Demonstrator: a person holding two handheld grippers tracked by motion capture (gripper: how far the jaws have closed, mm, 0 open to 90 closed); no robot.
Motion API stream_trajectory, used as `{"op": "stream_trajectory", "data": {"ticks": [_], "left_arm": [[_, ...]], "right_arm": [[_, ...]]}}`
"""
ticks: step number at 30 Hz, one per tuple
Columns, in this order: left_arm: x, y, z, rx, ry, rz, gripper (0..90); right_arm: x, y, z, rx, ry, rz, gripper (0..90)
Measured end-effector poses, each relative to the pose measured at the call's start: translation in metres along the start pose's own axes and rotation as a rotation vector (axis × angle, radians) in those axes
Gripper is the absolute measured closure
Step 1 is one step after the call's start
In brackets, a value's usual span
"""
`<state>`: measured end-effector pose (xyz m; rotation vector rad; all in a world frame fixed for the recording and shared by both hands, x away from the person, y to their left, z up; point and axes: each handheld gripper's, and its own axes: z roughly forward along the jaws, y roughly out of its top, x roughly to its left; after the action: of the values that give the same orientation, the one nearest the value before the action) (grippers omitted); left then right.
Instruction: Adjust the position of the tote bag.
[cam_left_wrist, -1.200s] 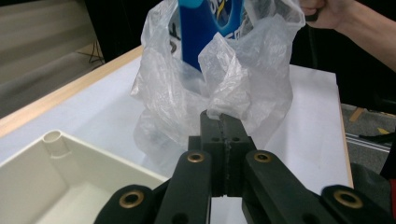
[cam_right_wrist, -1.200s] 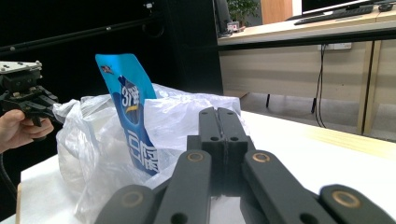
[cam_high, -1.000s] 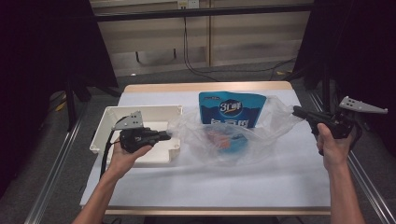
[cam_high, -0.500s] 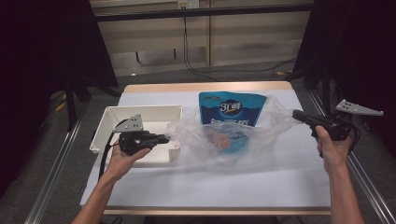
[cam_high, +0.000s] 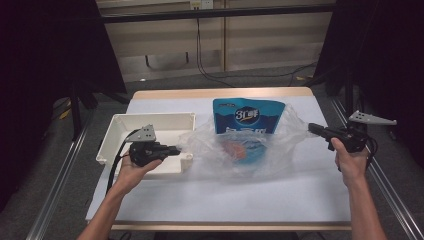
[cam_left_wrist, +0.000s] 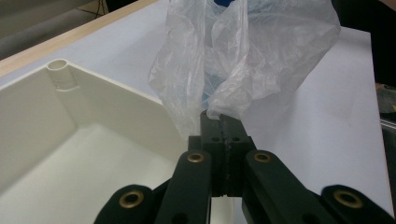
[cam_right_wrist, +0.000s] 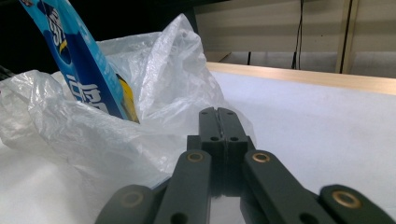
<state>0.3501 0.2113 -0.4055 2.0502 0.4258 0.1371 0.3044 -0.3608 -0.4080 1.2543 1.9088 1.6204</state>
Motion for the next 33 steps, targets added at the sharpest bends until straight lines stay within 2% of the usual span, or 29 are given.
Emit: {"op": "stream_trajectory", "data": {"ticks": [1, 10, 14, 15, 18, 20, 21, 24, 26, 29, 30, 32, 33], "left_arm": [[-0.001, 0.000, 0.001, 0.000, -0.009, -0.003, 90.0], [0.001, -0.004, 0.008, 0.025, 0.011, -0.011, 90.0], [0.001, -0.004, 0.010, 0.011, 0.025, -0.035, 90.0], [0.001, -0.003, 0.011, 0.020, 0.029, -0.027, 90.0], [0.000, -0.001, 0.015, 0.006, 0.021, -0.034, 90.0], [0.000, 0.002, 0.016, 0.007, 0.027, -0.026, 90.0], [0.001, 0.001, 0.017, 0.002, 0.024, -0.036, 90.0], [0.004, -0.002, 0.019, 0.018, 0.044, -0.048, 90.0], [0.004, -0.005, 0.021, 0.041, 0.054, -0.039, 90.0], [0.006, -0.007, 0.022, 0.055, 0.053, -0.042, 90.0], [0.007, -0.008, 0.023, 0.048, 0.051, -0.058, 90.0], [0.008, -0.010, 0.022, 0.068, 0.066, -0.053, 90.0], [0.010, -0.011, 0.023, 0.066, 0.059, -0.048, 90.0]], "right_arm": [[0.000, -0.001, 0.002, 0.007, 0.005, 0.002, 90.0], [-0.002, -0.012, 0.017, 0.067, 0.000, -0.001, 90.0], [-0.004, -0.018, 0.022, 0.098, -0.015, 0.006, 90.0], [-0.005, -0.019, 0.024, 0.107, -0.022, 0.005, 90.0], [-0.010, -0.024, 0.027, 0.143, -0.054, 0.002, 90.0], [-0.015, -0.027, 0.026, 0.144, -0.067, 0.019, 90.0], [-0.017, -0.029, 0.025, 0.142, -0.069, 0.024, 90.0], [-0.019, -0.034, 0.024, 0.154, -0.077, 0.030, 90.0], [-0.020, -0.037, 0.025, 0.165, -0.074, 0.035, 90.0], [-0.020, -0.040, 0.028, 0.177, -0.076, 0.035, 90.0], [-0.020, -0.041, 0.030, 0.185, -0.079, 0.032, 90.0], [-0.021, -0.044, 0.034, 0.204, -0.081, 0.034, 90.0], [-0.021, -0.045, 0.036, 0.212, -0.087, 0.036, 90.0]]}}
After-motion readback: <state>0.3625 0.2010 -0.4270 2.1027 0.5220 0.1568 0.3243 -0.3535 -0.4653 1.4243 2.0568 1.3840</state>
